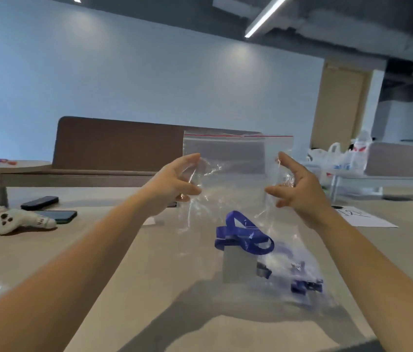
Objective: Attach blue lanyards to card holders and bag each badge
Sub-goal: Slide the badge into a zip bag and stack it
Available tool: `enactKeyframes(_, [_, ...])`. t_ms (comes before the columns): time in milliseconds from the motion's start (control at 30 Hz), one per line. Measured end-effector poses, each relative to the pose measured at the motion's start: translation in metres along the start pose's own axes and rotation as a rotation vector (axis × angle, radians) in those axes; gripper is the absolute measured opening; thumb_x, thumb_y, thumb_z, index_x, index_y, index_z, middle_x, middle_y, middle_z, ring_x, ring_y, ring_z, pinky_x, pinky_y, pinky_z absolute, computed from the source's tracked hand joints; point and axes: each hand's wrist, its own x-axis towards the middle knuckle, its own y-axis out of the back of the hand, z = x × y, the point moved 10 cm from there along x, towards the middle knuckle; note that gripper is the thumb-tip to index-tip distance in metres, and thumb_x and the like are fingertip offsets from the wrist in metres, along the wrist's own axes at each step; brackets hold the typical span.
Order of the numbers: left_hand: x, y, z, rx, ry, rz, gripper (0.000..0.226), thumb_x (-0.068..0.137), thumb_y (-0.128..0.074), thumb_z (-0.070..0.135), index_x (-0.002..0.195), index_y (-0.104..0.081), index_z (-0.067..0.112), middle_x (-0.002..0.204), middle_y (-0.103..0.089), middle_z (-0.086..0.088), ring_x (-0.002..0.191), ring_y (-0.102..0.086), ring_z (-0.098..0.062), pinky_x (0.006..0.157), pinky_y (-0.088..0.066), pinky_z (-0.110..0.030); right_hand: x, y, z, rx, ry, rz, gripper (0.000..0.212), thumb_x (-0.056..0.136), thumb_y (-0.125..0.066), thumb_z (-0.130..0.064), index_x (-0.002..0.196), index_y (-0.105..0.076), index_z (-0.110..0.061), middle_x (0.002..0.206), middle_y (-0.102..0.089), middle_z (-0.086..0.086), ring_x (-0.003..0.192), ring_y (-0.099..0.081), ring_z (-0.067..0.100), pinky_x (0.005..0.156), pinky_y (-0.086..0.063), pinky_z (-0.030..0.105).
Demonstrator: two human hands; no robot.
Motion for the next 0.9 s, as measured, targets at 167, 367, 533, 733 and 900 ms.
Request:
enactKeyframes(167, [0.035,-0.049,-0.005,-0.044,0.002,-0.097,0.071,0.079,-0.057,-0.012,0.136,-0.036,0.026,0.136,-0.041,0.011,0.102,-0.051,-0.007,0.058,-0.044,-0.017,0.009,0.051,0.026,-0.039,-0.059,0.084,0.072,0.080,-0.061,0.002,0.140,-0.029,-0.020,0.148,-0.031,0.000,0.123,-0.041,0.026,0.048,-0.051,0.010])
enactKeyframes(367, [0.099,-0.089,-0.035,0.023,0.046,-0.172,0.066,0.081,-0.057,-0.009,0.135,-0.038,0.023,0.123,-0.045,0.011,0.083,-0.056,-0.011,0.060,-0.047,-0.015,0.048,0.077,0.088,-0.093,-0.173,0.105,0.074,0.078,-0.061,0.006,0.141,-0.029,-0.017,0.146,-0.033,0.002,0.104,-0.043,0.015,0.045,-0.050,0.011])
enactKeyframes(533, [0.149,-0.118,-0.094,0.108,0.145,-0.230,0.068,0.079,-0.058,-0.010,0.138,-0.036,0.018,0.114,-0.050,-0.003,0.068,-0.055,-0.008,0.047,-0.046,-0.008,0.076,0.076,0.165,-0.273,-0.292,0.048,0.076,0.078,-0.065,-0.001,0.141,-0.028,-0.019,0.149,-0.029,0.003,0.130,-0.035,0.025,0.077,-0.052,0.026])
enactKeyframes(733, [0.168,-0.139,-0.168,0.410,0.201,-0.294,0.070,0.079,-0.066,0.006,0.139,-0.033,0.019,0.109,-0.054,-0.005,0.085,-0.053,-0.013,0.077,-0.042,-0.021,0.078,0.054,0.258,-0.426,-0.444,-0.193,0.078,0.078,-0.067,-0.011,0.143,-0.023,-0.014,0.152,-0.023,0.005,0.138,-0.024,0.021,0.111,-0.021,0.031])
enactKeyframes(900, [0.162,-0.155,-0.225,0.563,0.260,-0.470,0.068,0.084,-0.063,0.024,0.142,-0.028,0.020,0.150,-0.029,0.000,0.134,-0.033,-0.017,0.105,-0.027,-0.023,0.056,0.038,0.315,-0.536,-0.621,-0.383,0.072,0.082,-0.064,-0.026,0.142,-0.026,-0.016,0.154,-0.013,0.008,0.139,-0.022,0.026,0.114,-0.020,0.035])
